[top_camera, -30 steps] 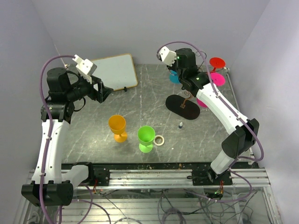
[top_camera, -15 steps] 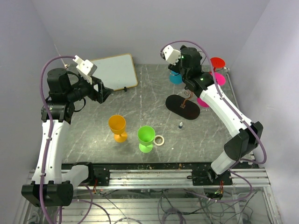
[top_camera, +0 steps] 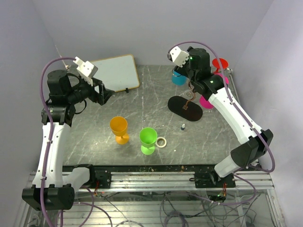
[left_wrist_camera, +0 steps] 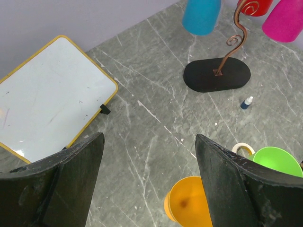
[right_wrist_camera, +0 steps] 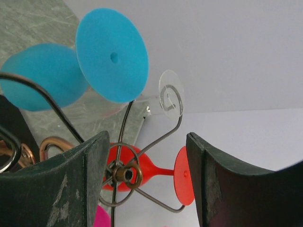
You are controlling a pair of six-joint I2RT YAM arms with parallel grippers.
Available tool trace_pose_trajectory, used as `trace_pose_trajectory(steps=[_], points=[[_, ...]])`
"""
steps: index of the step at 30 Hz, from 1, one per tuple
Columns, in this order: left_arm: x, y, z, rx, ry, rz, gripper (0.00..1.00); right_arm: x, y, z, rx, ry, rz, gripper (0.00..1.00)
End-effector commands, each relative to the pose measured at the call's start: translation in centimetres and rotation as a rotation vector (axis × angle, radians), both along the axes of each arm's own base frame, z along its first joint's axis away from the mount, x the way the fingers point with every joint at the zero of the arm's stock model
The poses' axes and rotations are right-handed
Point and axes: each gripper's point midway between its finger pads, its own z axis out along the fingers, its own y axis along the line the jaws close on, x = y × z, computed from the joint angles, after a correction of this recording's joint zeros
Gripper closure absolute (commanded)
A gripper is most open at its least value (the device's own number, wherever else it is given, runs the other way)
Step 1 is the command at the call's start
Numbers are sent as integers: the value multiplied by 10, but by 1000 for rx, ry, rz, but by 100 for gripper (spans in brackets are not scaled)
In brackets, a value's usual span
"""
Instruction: Place the wine glass upside down on the wine glass rack
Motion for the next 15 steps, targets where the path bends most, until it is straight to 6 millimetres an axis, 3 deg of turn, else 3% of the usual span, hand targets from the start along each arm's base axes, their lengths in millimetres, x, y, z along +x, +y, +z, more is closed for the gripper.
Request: trace_pose_trajectory(steps=[1, 7, 12, 15], points=[[-3, 0, 8, -2, -52, -19, 12, -14, -8, 9, 69, 26, 37, 35], [-4, 0, 7, -3, -53, -19, 12, -19, -25, 25, 175, 12, 47, 35], [-5, -1, 4, -9, -40, -27, 11, -36, -30, 58, 336, -13, 131, 35], [-11, -7, -12, 13, 26, -94, 10, -52, -30, 75, 433, -10, 219, 35]])
